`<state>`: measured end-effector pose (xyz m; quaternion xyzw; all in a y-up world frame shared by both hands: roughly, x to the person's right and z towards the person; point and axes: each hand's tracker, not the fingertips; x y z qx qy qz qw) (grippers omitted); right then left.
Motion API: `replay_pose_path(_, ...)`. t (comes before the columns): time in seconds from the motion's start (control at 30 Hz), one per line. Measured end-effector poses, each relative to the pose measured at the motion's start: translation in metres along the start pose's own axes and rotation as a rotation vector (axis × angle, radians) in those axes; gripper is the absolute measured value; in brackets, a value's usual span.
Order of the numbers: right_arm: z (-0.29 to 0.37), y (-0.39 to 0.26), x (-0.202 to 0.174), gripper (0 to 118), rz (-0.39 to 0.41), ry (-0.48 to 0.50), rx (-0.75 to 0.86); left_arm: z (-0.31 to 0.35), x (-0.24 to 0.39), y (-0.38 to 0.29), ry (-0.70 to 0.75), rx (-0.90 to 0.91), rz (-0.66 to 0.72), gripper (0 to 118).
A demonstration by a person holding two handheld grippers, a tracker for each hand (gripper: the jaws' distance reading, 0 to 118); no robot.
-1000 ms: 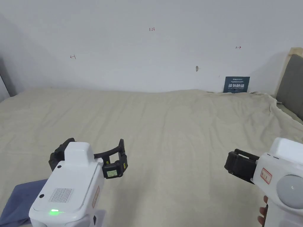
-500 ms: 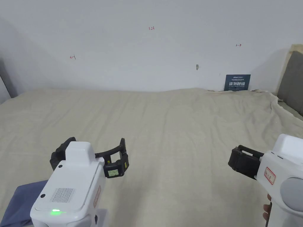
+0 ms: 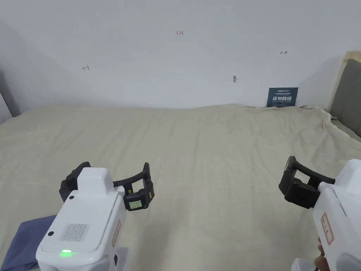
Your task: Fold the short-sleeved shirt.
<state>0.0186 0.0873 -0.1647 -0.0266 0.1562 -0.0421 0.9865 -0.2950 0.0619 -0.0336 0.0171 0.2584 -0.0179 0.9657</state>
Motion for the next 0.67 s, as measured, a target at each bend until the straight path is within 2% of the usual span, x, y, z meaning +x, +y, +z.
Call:
replay_pose_path(0.1, 0.008, -0.009, -0.003, 118, 0.062, 0.019, 0.121, 0.000, 0.000, 0.000, 0.002, 0.004, 0.004, 118)
replay_pose_path(0.2, 0.012, -0.010, -0.010, 118, 0.129, 0.011, 0.127, 0.000, 0.001, 0.000, -0.001, 0.002, -0.002, 118)
replay_pose_path(0.67, 0.011, -0.006, -0.005, 118, 0.107, 0.023, 0.115, 0.001, 0.005, -0.001, -0.004, 0.010, -0.012, 118)
